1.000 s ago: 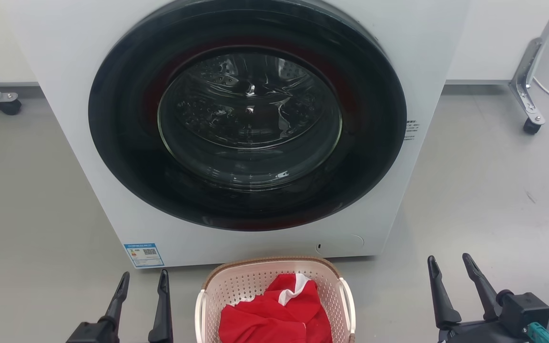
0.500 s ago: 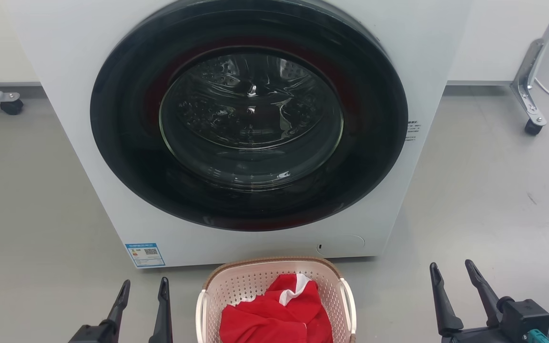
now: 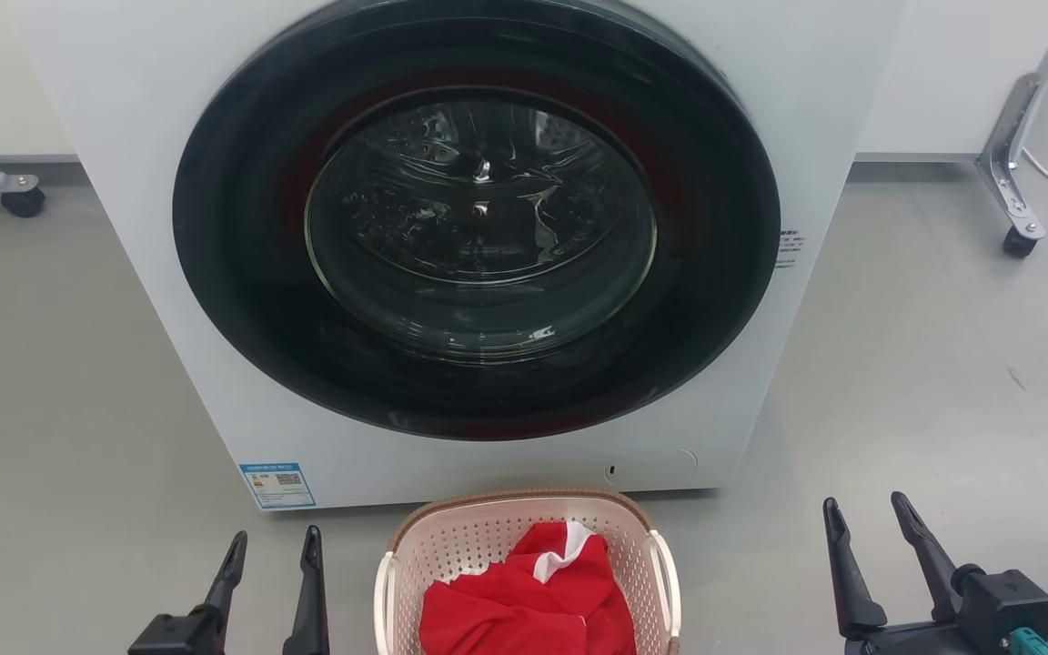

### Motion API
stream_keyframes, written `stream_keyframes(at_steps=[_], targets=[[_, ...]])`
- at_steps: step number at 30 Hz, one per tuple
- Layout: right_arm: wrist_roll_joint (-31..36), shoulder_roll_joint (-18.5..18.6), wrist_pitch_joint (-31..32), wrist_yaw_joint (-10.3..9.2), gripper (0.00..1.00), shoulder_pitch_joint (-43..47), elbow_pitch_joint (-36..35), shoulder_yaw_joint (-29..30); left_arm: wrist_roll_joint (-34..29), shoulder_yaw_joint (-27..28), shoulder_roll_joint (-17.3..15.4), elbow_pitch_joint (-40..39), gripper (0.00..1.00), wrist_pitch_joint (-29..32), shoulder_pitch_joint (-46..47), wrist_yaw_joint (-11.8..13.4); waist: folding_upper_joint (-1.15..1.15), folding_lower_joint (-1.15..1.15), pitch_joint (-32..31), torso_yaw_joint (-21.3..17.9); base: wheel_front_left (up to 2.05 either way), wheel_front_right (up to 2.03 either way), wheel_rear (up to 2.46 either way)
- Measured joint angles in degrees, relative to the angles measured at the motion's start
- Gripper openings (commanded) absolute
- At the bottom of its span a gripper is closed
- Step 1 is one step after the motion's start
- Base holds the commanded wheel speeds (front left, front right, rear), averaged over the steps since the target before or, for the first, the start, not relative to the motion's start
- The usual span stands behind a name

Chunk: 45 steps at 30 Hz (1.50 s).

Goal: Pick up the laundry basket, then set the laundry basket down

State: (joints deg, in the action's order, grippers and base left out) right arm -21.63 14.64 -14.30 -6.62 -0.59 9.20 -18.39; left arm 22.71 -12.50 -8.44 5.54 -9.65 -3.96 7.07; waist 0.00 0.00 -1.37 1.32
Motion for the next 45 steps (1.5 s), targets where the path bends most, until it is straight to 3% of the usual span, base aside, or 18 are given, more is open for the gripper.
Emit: stream_keyframes(at_steps=[3, 4, 12, 45], targets=[[0.1, 0.0, 0.0, 0.0, 1.0, 0.0, -0.1, 0.0, -0.9, 0.2, 0.0, -0.2, 1.0, 0.5, 0.0, 0.0, 0.0, 0.0, 0.1, -0.1, 0.0, 0.0, 0.0], [0.1, 0.0, 0.0, 0.0, 0.0, 0.0, -0.2, 0.1, -1.1, 0.2, 0.0, -0.3, 0.0, 0.5, 0.0, 0.0, 0.0, 0.0, 0.1, -0.1, 0.0, 0.0, 0.0], [-1.3, -1.3, 0.7, 0.57, 0.0, 1.3, 1.8, 0.8, -0.1, 0.8, 0.5, 1.7, 0.0, 1.1, -0.9, -0.6, 0.0, 0.0, 0.2, -0.2, 0.0, 0.0, 0.0], [-26.4, -5.2, 8.5, 5.12, 0.0, -0.1, 4.0, 10.0, 25.0, 6.9, 2.4, 5.2, 0.0, 6.7, 1.5, -5.2, 0.0, 0.0, 0.6, -0.6, 0.0, 0.0, 0.0]])
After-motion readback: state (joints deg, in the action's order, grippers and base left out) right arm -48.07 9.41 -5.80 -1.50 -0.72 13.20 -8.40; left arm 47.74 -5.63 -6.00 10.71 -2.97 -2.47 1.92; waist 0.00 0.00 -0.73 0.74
